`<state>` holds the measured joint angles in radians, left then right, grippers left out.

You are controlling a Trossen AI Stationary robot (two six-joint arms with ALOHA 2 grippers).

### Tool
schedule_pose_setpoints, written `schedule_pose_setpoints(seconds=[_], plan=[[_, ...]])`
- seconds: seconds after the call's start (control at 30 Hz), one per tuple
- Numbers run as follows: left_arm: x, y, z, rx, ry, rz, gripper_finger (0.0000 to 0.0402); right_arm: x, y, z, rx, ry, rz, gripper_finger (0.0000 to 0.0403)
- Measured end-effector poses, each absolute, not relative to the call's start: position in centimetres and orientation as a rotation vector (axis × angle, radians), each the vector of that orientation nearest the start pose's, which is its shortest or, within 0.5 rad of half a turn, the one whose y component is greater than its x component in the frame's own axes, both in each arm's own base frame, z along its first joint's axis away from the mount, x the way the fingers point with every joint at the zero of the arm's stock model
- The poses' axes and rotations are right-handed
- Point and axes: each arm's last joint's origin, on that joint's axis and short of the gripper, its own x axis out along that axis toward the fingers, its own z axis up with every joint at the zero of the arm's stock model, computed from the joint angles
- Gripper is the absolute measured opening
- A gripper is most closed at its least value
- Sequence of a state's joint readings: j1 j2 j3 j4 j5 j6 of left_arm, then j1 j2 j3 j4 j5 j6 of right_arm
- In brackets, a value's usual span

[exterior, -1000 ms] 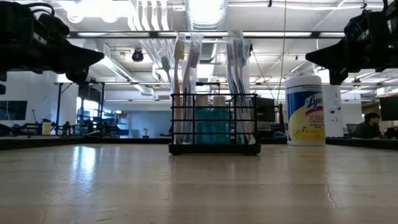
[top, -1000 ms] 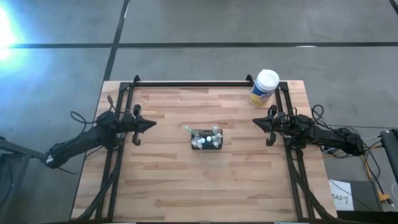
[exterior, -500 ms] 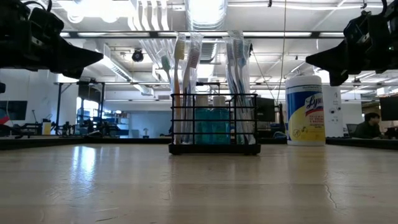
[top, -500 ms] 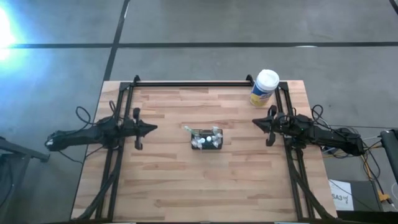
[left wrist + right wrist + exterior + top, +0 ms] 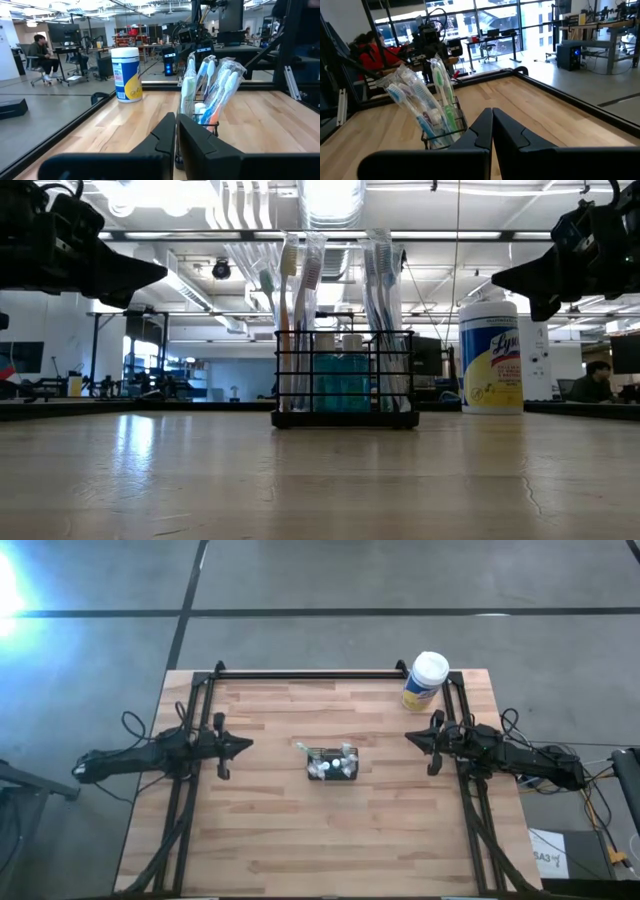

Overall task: Pick & Place toothbrushing station
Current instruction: Return to Home Position

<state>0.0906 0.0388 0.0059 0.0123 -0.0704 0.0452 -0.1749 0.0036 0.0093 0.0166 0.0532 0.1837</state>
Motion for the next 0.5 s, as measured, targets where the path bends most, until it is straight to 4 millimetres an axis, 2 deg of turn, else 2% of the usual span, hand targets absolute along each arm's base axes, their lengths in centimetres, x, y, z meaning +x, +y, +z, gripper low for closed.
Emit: schedule_pose_setpoints(seconds=[0.5], plan=[[9.91, 1.13, 16.57, 0.044, 0.004, 0.17, 0.0029, 9.56, -1.85, 16.79, 0.182, -0.042, -0.226, 0.0008]])
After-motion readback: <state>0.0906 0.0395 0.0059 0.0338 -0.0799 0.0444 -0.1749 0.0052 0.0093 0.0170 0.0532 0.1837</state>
